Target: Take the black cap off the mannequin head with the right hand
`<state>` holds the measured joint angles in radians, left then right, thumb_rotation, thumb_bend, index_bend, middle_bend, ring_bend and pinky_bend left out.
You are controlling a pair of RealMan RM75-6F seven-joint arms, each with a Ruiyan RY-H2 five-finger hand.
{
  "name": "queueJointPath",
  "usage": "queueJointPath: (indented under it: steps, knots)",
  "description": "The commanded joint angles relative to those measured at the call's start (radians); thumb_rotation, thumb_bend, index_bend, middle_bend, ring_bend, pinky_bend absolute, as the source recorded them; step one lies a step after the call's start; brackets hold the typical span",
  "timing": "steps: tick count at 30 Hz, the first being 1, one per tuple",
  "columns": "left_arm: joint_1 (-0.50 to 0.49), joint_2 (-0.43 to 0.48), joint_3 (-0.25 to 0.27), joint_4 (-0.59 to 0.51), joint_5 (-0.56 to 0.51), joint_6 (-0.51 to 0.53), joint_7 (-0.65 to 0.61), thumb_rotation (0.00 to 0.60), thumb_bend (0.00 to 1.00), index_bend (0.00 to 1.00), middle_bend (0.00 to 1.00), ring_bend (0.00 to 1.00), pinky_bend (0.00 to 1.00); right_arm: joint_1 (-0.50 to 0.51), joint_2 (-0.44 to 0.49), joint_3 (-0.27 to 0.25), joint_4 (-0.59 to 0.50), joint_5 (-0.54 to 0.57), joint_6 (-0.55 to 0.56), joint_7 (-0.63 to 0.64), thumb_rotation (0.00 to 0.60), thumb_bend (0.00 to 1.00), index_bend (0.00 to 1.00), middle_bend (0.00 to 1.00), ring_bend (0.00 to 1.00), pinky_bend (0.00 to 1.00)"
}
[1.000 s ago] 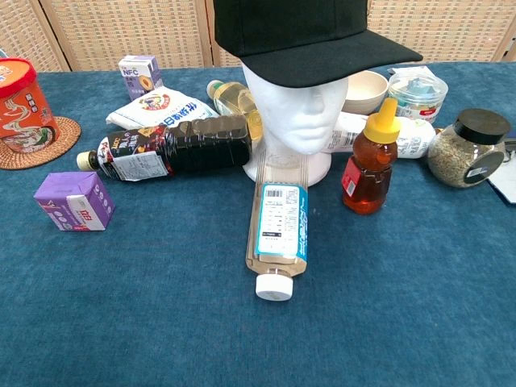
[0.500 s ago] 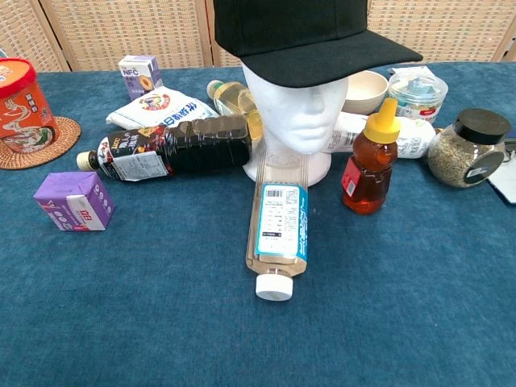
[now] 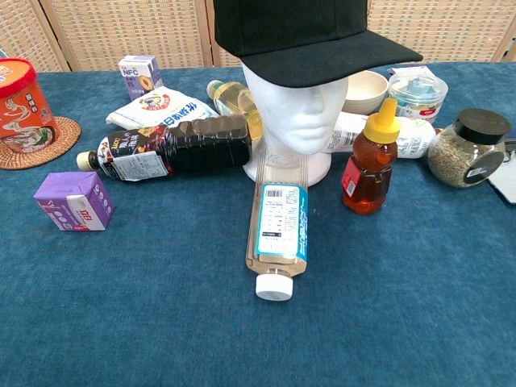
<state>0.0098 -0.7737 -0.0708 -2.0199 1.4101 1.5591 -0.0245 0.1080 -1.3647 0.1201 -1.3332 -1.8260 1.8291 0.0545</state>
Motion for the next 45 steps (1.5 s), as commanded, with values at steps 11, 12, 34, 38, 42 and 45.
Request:
queueJointPath:
  steps: [11, 12, 34, 38, 42, 45]
  knots:
    - [-0.012, -0.002, -0.004, 0.004, -0.014, -0.017, 0.0, 0.6, 0.08, 0.0, 0.0, 0.0, 0.14, 0.166, -0.072, 0.02, 0.085, -0.066, -0.122, -0.011, 0.6, 0.0, 0.14, 0.22, 0.19, 0.23]
    - [-0.013, -0.002, -0.005, 0.005, -0.018, -0.019, 0.002, 0.6, 0.08, 0.0, 0.0, 0.0, 0.14, 0.179, -0.075, 0.018, 0.093, -0.073, -0.129, -0.004, 0.6, 0.0, 0.14, 0.23, 0.19, 0.23]
    - [-0.028, -0.03, -0.019, 0.027, -0.086, -0.046, 0.0, 0.6, 0.08, 0.0, 0.0, 0.0, 0.14, 0.324, -0.117, 0.023, 0.025, -0.163, -0.173, -0.145, 0.6, 0.08, 0.2, 0.28, 0.25, 0.33]
    - [-0.026, -0.028, -0.02, 0.028, -0.087, -0.044, -0.007, 0.6, 0.08, 0.0, 0.0, 0.0, 0.14, 0.344, -0.131, 0.022, 0.014, -0.163, -0.203, -0.182, 0.6, 0.14, 0.21, 0.29, 0.26, 0.35]
    - [-0.022, -0.024, -0.02, 0.03, -0.083, -0.037, -0.015, 0.6, 0.08, 0.0, 0.0, 0.0, 0.14, 0.363, -0.157, 0.026, 0.019, -0.149, -0.23, -0.214, 0.6, 0.29, 0.22, 0.3, 0.28, 0.39]
    - [-0.019, -0.026, -0.023, 0.034, -0.092, -0.031, -0.018, 0.6, 0.08, 0.0, 0.0, 0.0, 0.14, 0.372, -0.175, 0.03, 0.023, -0.137, -0.238, -0.225, 0.6, 0.33, 0.24, 0.31, 0.3, 0.41]
